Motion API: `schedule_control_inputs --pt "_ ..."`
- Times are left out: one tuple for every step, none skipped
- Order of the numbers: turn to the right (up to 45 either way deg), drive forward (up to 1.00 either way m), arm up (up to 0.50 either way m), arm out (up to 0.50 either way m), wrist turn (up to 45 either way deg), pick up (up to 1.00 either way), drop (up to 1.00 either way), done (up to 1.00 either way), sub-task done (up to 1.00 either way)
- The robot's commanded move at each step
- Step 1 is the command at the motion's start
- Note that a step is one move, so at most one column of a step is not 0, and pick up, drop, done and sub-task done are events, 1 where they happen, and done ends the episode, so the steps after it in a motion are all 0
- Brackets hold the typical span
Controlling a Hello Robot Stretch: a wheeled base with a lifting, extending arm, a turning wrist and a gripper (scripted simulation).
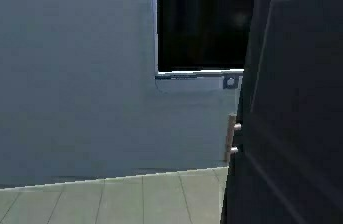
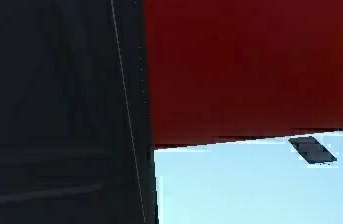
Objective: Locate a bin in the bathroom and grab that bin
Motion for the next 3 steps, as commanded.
schedule_control_inputs --pt "0.0 1.00 0.00 0.00 0.0 0.00 0.00 0.00 0.00" --pt "0.0 0.05 0.00 0.00 0.0 0.00 0.00 0.00 0.00" --pt "45.0 0.00 0.00 0.00 0.0 0.00 0.00 0.00 0.00"
